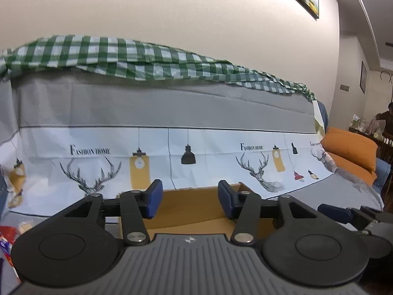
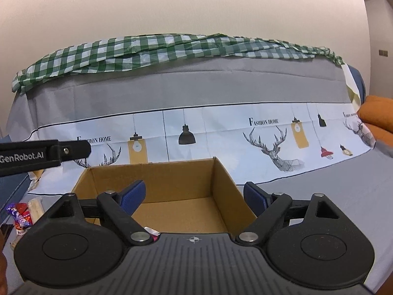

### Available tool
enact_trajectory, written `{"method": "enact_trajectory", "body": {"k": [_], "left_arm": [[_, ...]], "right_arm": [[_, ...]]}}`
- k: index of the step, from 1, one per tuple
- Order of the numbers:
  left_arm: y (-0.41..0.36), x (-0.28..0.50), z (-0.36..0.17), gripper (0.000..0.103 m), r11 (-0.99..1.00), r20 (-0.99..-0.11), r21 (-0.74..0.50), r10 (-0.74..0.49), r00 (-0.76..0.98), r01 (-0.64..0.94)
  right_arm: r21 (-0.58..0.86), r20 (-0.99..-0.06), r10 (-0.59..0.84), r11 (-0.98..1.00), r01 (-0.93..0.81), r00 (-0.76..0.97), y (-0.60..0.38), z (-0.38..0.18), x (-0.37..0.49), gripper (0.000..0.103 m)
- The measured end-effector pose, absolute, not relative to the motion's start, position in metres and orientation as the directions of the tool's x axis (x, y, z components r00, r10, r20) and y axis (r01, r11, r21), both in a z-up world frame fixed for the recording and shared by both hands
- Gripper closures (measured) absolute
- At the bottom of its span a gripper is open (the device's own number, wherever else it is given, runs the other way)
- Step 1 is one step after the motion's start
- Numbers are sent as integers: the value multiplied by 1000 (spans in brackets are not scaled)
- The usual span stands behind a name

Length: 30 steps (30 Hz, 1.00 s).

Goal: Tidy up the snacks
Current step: 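Open both tools to drop the snacks into the box, then move both tools back toward the snack pile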

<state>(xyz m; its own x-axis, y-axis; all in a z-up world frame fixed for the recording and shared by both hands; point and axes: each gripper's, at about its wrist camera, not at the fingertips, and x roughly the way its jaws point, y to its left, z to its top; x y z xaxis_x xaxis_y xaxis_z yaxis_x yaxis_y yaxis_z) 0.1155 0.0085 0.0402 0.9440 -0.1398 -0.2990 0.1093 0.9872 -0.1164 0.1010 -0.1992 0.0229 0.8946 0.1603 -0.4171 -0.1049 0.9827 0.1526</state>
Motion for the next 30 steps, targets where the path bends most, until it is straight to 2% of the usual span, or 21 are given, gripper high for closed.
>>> {"method": "enact_trajectory", "body": {"k": [4, 6, 8, 9, 10, 13, 17, 22, 25, 27, 28, 29, 30], "left_arm": [[16, 106, 40, 39, 995, -279, -79, -86, 957, 66], [21, 99, 41, 36, 999, -253, -47, 3, 967, -16], [26, 89, 42, 24, 994, -199, 11, 107, 974, -108], [30, 86, 43, 22, 991, -187, 22, 135, 973, -133], [36, 84, 45, 21, 990, -202, 22, 140, 969, -139], [57, 83, 46, 21, 993, -326, 24, 115, 938, -114], [94, 84, 44, 20, 989, -484, 61, 145, 863, -132], [141, 76, 35, 20, 956, -522, 228, 281, 806, -185], [167, 67, 14, 21, 957, -563, 227, 282, 777, -183], [178, 61, 1, 33, 963, -611, 204, 265, 746, -175], [184, 57, 1, 53, 965, -609, 182, 260, 750, -187], [189, 54, 0, 67, 968, -598, 159, 252, 761, -195], [194, 52, -2, 77, 970, -600, 139, 243, 762, -200]], "right_arm": [[160, -408, 174, 980, -118, 896, -196, 24, 98, 22], [175, -412, 183, 977, -119, 893, -196, 23, 98, 22], [187, -414, 188, 975, -119, 891, -196, 24, 98, 22], [193, -417, 192, 974, -120, 889, -195, 24, 98, 22], [199, -419, 196, 973, -121, 887, -195, 24, 97, 22], [218, -425, 211, 968, -127, 880, -191, 24, 95, 22], [237, -424, 241, 960, -150, 873, -181, 26, 91, 22], [255, -388, 308, 942, -220, 869, -161, 33, 83, 22], [259, -374, 348, 929, -263, 860, -146, 35, 78, 25], [261, -371, 376, 920, -294, 849, -134, 36, 76, 30], [263, -368, 395, 913, -313, 842, -128, 36, 75, 37], [268, -364, 416, 904, -334, 833, -123, 36, 73, 51], [277, -362, 447, 890, -363, 818, -116, 36, 72, 57]]}}
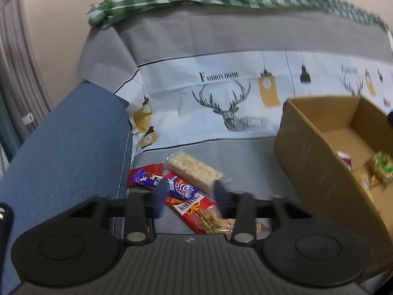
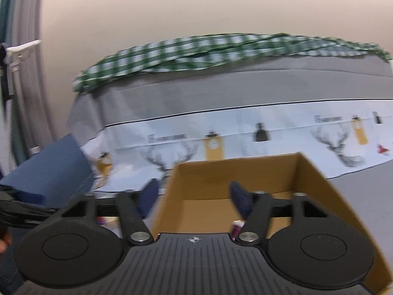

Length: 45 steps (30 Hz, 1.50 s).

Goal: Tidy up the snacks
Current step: 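Move both tools back toward the snack pile, then grasp the dark biscuit pack with the left tool while the right tool grasps the cracker bag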

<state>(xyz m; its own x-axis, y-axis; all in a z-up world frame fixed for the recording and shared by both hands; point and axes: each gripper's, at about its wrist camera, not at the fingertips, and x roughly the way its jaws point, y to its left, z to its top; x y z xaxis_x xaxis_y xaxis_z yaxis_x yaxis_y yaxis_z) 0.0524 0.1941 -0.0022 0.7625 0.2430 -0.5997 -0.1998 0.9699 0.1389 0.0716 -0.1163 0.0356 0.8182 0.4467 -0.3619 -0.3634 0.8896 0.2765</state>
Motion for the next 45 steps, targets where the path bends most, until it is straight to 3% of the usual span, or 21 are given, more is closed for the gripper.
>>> {"method": "enact_trajectory", "body": {"k": [1, 2, 4, 9, 13, 18, 24, 26, 32, 34, 39, 42, 43, 45], "left_arm": [[200, 53, -7, 96, 970, -619, 122, 239, 748, -210], [206, 54, -10, 99, 968, -633, 113, 245, 735, -226], [217, 58, -11, 99, 959, -639, 92, 264, 722, -269], [256, 59, -17, 99, 917, -693, 6, 291, 659, -399], [274, 60, -24, 99, 888, -730, -42, 285, 621, -458], [279, 70, -29, 97, 881, -745, -14, 306, 593, -473], [278, 84, -46, 94, 878, -781, 13, 308, 543, -479], [279, 90, -51, 89, 875, -792, 22, 310, 526, -484], [276, 104, -65, 67, 882, -815, 62, 315, 487, -466], [275, 108, -69, 66, 884, -820, 84, 324, 472, -461], [276, 116, -80, 65, 881, -833, 113, 336, 439, -460], [276, 121, -86, 63, 879, -841, 137, 346, 415, -457], [276, 122, -87, 62, 878, -842, 142, 350, 411, -458], [276, 125, -89, 61, 874, -840, 154, 361, 404, -461]], "right_arm": [[284, -360, 472, 877, -388, 805, -111, 36, 70, 65], [291, -356, 497, 864, -411, 791, -105, 36, 68, 72], [294, -345, 544, 837, -462, 765, -92, 38, 63, 78], [292, -335, 635, 772, -564, 696, -56, 40, 52, 78], [275, -366, 698, 713, -645, 616, -18, 37, 44, 78], [196, -443, 704, 680, -707, 554, 29, 25, 36, 77], [106, -551, 639, 692, -714, 537, 70, 3, 41, 46], [67, -561, 623, 691, -720, 545, 82, -3, 44, 30], [-43, -633, 563, 659, -751, 531, 119, -33, 59, 23], [-81, -646, 538, 657, -750, 541, 130, -42, 63, 23], [-82, -684, 485, 691, -719, 544, 141, -64, 80, 24], [-59, -694, 470, 718, -693, 545, 138, -72, 87, 36], [-49, -694, 471, 723, -689, 544, 137, -72, 89, 46], [-38, -688, 480, 726, -687, 544, 132, -69, 89, 54]]}}
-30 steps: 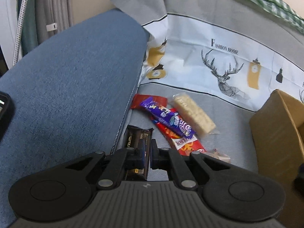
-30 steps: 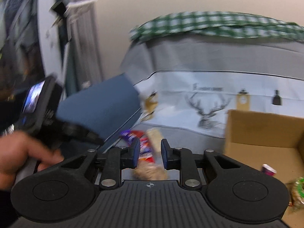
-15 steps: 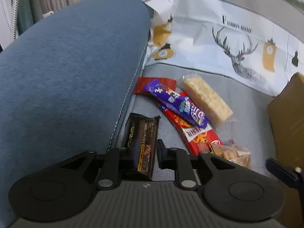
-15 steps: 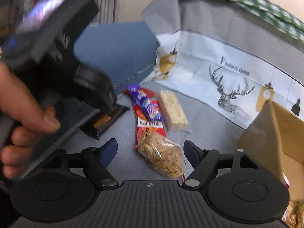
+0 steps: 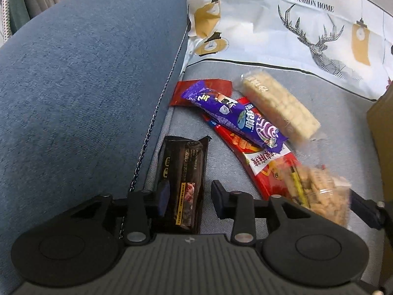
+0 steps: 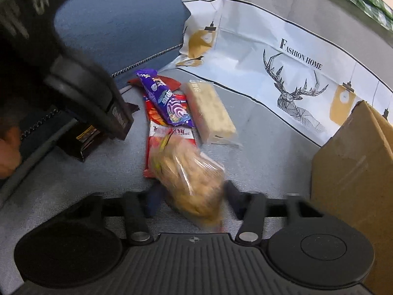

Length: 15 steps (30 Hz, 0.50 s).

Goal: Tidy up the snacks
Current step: 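Grasp the dark biscuit pack with the left tool while the right tool grasps the cracker bag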

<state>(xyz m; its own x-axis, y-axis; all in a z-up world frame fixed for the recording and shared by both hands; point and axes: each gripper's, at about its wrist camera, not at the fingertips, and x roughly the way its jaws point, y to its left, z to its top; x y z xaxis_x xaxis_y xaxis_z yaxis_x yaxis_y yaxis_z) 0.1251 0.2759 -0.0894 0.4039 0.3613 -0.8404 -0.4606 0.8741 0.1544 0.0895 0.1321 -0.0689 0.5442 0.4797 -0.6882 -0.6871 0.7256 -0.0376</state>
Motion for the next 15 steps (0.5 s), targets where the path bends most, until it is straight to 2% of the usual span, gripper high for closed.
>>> {"method": "enact_trajectory", "body": {"k": [2, 8, 15], "left_arm": [[274, 127, -91, 57, 874, -840, 163, 366, 400, -459], [272, 126, -92, 57, 880, -836, 187, 375, 400, -436], [264, 120, -98, 68, 887, -816, 285, 423, 394, -363]], "right_arm": [[-31, -677, 485, 732, -681, 553, 127, -65, 88, 59], [-33, -685, 489, 719, -694, 539, 109, -52, 67, 62], [29, -677, 540, 698, -715, 500, 64, -32, 14, 62]]}}
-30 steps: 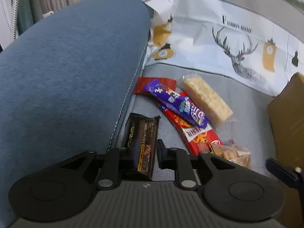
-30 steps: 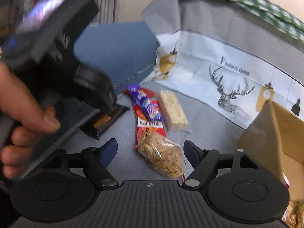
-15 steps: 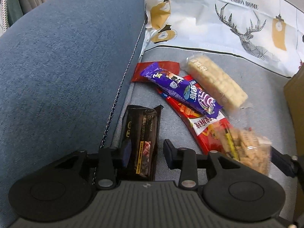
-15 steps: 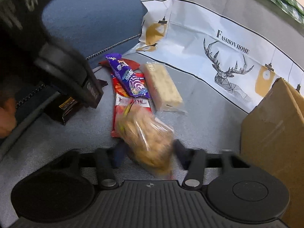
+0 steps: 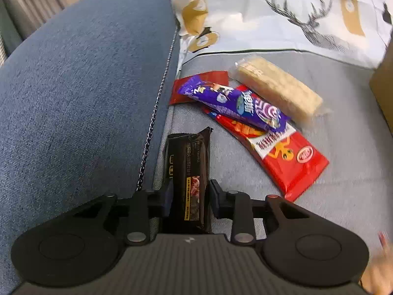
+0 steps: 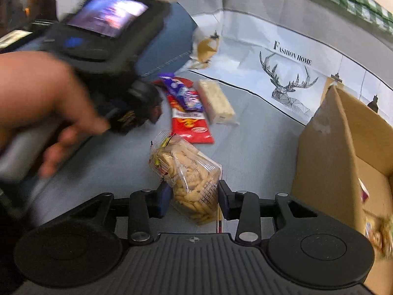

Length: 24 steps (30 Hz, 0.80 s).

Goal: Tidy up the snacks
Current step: 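Grasp the dark biscuit pack with the left tool while the right tool grasps the cracker bag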

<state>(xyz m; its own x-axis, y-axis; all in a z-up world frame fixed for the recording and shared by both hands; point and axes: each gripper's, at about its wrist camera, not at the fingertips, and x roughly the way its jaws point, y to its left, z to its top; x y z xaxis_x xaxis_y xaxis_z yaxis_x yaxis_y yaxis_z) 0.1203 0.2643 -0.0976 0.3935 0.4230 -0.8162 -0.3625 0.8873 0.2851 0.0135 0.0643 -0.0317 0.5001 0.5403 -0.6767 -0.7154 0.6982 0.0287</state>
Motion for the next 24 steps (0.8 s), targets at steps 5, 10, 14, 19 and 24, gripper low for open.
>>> {"method": "enact_trajectory", "body": {"k": [5, 10, 14, 19, 24], "left_arm": [[262, 110, -92, 92, 895, -809, 279, 415, 416, -350], [273, 92, -81, 103, 922, -839, 121, 293, 459, -367], [280, 76, -68, 103, 922, -831, -8, 210, 516, -388], [277, 71, -61, 102, 918, -806, 24, 252, 536, -396], [266, 86, -73, 74, 922, -816, 141, 314, 486, -360]], "right_arm": [[38, -639, 578, 683, -730, 507, 41, -16, -24, 62], [-41, -598, 563, 689, -723, 570, 27, -29, -43, 62], [-53, -627, 539, 690, -722, 562, 29, -39, -36, 61], [-56, -648, 520, 697, -715, 557, 33, -45, -35, 61], [-64, -652, 517, 691, -720, 554, 40, -50, -31, 60]]}}
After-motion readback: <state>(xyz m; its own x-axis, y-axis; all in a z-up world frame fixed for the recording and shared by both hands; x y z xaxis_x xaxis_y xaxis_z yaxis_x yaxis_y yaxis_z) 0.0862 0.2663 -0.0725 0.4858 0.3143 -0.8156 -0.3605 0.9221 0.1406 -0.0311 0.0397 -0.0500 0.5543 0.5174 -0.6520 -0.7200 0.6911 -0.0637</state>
